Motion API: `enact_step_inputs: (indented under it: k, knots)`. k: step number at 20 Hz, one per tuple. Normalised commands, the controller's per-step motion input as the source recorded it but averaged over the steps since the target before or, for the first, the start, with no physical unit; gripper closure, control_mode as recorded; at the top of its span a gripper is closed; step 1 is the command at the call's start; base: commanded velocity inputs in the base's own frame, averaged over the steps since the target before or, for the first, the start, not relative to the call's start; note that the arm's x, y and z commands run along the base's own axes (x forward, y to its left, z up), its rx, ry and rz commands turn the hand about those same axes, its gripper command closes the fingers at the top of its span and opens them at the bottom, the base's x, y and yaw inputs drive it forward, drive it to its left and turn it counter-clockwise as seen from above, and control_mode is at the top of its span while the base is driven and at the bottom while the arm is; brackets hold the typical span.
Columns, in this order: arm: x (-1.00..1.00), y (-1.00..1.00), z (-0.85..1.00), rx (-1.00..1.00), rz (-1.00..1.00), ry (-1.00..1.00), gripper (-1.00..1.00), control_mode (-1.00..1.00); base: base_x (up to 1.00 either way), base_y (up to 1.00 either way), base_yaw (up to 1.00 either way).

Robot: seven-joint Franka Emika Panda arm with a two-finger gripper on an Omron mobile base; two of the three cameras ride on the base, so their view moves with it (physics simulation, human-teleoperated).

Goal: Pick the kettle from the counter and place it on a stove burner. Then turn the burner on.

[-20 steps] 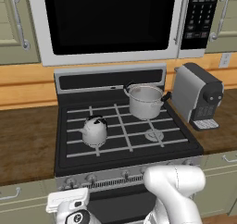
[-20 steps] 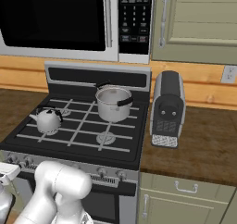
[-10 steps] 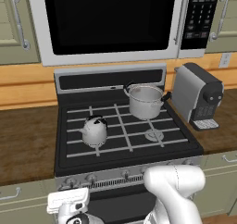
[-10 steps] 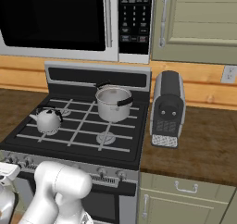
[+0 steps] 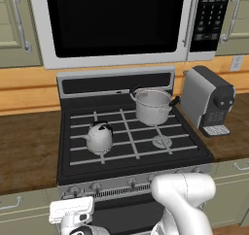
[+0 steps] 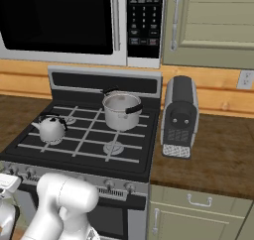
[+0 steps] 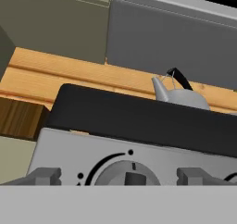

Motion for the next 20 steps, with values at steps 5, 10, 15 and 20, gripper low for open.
enact_step_inputs:
  k: [5,10,15,20]
  knots:
    - [0.0,-0.24,-0.01,0.0,0.0,0.0,-1.0,-1.0,0.0,0.0,0.0]
    - [0.0,-0.11,0.0,0.0,0.0,0.0,-1.0,-1.0,0.0,0.0,0.0]
    - [0.0,0.0,0.0,0.0,0.0,0.0,-1.0,-1.0,0.0,0.0,0.0]
    - [0.0,0.0,0.0,0.0,0.0,0.0,-1.0,-1.0,0.0,0.0,0.0]
